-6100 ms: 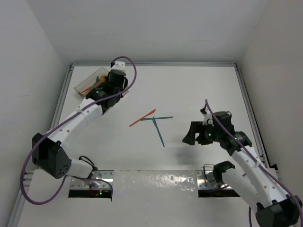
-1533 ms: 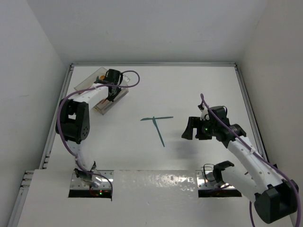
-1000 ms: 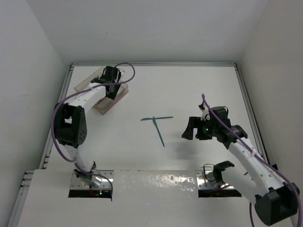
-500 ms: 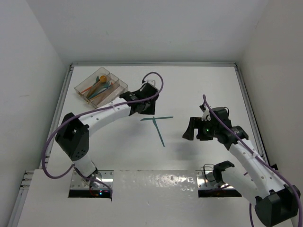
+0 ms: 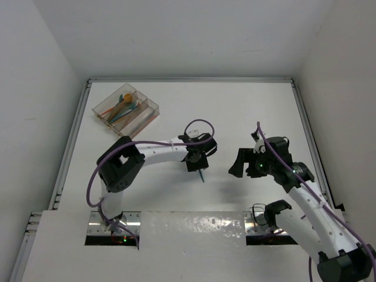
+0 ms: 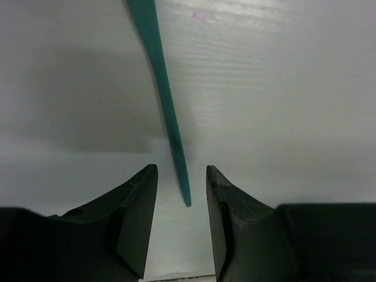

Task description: Sort the eating utensils into containers

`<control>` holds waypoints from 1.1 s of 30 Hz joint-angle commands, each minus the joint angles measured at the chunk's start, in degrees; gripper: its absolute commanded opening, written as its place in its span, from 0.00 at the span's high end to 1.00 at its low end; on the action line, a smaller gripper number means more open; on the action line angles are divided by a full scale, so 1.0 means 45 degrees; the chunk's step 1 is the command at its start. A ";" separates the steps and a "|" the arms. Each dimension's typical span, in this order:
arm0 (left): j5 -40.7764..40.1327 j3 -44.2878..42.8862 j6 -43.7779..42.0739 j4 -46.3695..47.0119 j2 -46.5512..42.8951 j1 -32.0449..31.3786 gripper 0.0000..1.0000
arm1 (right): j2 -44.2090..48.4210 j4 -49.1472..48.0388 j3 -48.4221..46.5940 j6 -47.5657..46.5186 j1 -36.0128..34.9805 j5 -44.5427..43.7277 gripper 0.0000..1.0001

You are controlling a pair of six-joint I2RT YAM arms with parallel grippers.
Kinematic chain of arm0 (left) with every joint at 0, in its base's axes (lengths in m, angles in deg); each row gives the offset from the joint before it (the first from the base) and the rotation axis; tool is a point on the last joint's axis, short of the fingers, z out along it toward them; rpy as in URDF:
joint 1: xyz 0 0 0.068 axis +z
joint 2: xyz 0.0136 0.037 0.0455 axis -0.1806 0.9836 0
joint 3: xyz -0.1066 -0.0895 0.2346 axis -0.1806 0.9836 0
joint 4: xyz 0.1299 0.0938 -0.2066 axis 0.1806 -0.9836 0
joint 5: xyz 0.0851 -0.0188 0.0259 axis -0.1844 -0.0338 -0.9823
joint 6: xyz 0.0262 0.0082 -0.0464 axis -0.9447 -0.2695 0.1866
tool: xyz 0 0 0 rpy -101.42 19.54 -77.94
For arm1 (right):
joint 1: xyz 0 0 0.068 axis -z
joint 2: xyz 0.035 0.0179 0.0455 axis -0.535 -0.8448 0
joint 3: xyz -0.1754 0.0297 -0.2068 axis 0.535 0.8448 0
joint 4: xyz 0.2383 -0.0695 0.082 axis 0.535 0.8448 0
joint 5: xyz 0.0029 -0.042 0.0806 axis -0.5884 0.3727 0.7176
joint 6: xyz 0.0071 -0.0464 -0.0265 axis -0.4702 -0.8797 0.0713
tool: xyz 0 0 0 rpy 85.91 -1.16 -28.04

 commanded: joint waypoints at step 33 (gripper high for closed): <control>-0.6615 -0.1379 -0.1254 -0.3772 -0.1996 -0.0295 1.00 | 0.0949 0.0269 0.0245 -0.0287 -0.0038 0.0495 0.16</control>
